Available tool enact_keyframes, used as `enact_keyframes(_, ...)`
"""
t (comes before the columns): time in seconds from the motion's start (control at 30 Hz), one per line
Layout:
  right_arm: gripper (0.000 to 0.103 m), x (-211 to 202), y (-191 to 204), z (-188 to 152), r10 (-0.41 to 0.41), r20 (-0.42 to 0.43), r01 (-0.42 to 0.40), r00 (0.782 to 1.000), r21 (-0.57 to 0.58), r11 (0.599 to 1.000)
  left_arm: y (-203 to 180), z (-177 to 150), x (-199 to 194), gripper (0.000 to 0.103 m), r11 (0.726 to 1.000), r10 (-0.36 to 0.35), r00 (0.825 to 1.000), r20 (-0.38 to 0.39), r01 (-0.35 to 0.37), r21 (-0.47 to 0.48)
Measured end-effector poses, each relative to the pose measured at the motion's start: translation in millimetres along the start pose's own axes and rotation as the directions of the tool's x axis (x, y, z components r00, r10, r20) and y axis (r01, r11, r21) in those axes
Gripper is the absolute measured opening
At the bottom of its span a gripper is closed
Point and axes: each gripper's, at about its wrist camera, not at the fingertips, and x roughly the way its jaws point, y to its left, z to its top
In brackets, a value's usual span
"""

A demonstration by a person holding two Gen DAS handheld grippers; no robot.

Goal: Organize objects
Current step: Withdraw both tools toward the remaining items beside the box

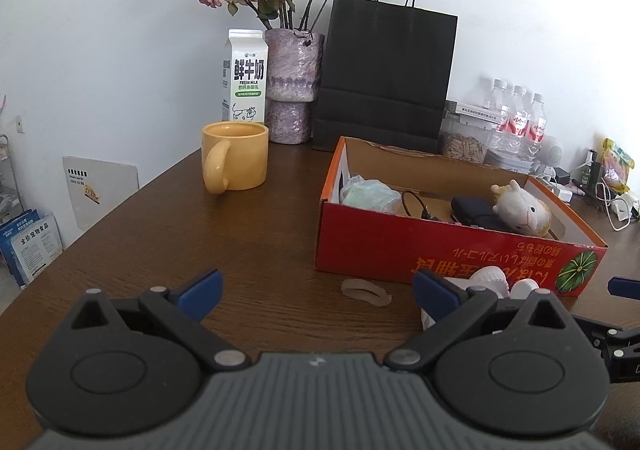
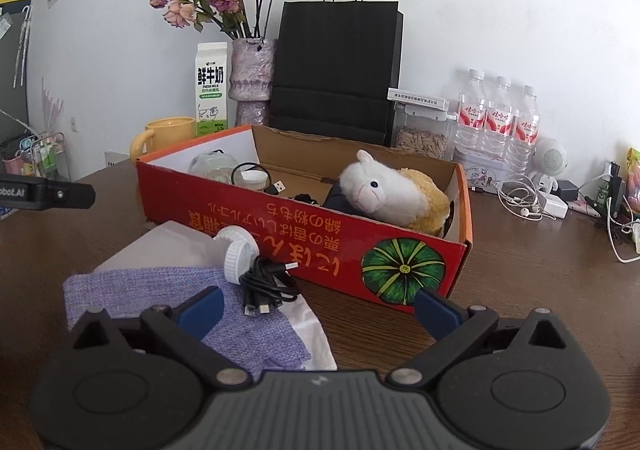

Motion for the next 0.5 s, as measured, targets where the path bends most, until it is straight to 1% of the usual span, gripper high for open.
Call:
enact_keyframes(0.17,0.089,14,-7,5,0.045,-0.045,-0.045,0.998,0.011,0.999,1,0,0,0.103,1.000,0.003,1.000,-0.010,-0.003,0.003)
enact_keyframes(0.2,0.084,16,-7,6,0.055,-0.051,-0.054,0.997,0.010,0.998,1,0,0,0.103,1.000,0.002,1.000,-0.012,-0.002,0.004)
enact_keyframes(0.33,0.076,25,-7,12,0.109,-0.073,-0.107,0.991,0.027,0.994,1,0,3,0.103,1.000,0.007,1.000,-0.023,-0.007,0.006)
enact_keyframes(0.4,0.073,29,-8,14,0.122,-0.082,-0.120,0.989,0.029,0.992,2,0,5,0.103,1.000,0.010,0.999,-0.031,-0.009,0.007)
enact_keyframes(0.5,0.073,38,-11,17,0.159,-0.103,-0.155,0.982,0.051,0.987,3,1,11,0.103,1.000,0.016,0.999,-0.048,-0.015,0.017)
